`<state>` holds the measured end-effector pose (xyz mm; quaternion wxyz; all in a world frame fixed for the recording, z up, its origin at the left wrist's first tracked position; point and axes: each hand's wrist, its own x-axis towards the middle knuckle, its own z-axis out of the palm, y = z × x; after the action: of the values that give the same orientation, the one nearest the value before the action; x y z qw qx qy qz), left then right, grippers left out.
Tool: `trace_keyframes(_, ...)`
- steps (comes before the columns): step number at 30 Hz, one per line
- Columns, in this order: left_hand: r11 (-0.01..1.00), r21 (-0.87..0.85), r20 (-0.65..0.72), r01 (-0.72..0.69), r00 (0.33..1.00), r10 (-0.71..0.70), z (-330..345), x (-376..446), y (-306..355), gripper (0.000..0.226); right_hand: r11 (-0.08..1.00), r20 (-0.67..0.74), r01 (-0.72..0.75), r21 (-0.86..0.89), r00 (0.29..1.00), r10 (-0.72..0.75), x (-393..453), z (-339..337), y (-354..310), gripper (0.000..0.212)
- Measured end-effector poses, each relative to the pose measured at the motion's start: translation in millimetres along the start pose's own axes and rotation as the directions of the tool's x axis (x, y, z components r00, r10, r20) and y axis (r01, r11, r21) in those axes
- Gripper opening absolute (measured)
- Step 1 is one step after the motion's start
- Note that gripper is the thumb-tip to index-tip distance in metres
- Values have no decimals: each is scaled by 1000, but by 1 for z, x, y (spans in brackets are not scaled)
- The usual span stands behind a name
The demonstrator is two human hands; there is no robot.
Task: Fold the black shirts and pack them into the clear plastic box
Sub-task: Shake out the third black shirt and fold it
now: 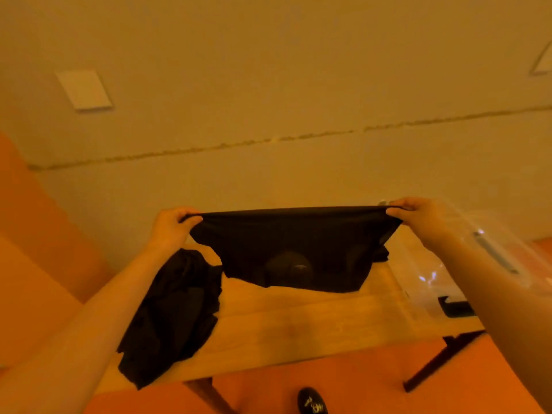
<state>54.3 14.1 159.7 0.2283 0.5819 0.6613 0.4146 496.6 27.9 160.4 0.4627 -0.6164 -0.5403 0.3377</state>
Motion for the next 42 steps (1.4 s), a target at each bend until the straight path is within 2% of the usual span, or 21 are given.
trace_keyframes(3, 996, -83, -81, -20, 997, 13, -15, -7, 20, 11, 994, -82, 34, 106, 996, -25, -7, -5, -25, 21)
trace_keyframes(8, 967, -254, -195, -4, 980, -48, -31, -39, 31, 8, 987, -43, 76, 143, 997, -70, -34, -14, -40, 30)
trace_keyframes(15, 946, -324, -159, 16, 985, -71, -47, -83, 30, 9, 985, -78, 93, 143, 994, -82, -84, -26, -41, 29)
trace_keyframes(22, 915, -395, -49, 74, 994, -102, -58, -108, 29, 7, 994, -9, 31, 108, 999, -30, -105, -35, -39, 29)
trace_keyframes(28, 929, -314, 69, 198, 980, -185, -36, -89, 0, 16, 996, 122, -92, 3, 988, 91, -73, -19, -9, 26)
trace_keyframes(35, 903, -119, 200, 414, 900, -386, 40, -20, -77, 15, 954, 245, -217, -208, 932, 266, 32, 48, 75, 26)
trace_keyframes(39, 867, 27, 226, 498, 842, -490, 88, 44, -119, 11, 892, 278, -174, -417, 910, 307, 110, 97, 130, 22)
trace_keyframes(42, 855, 128, 160, 503, 840, -518, 127, 93, -147, 20, 829, 277, -87, -553, 919, 281, 167, 130, 164, 17)
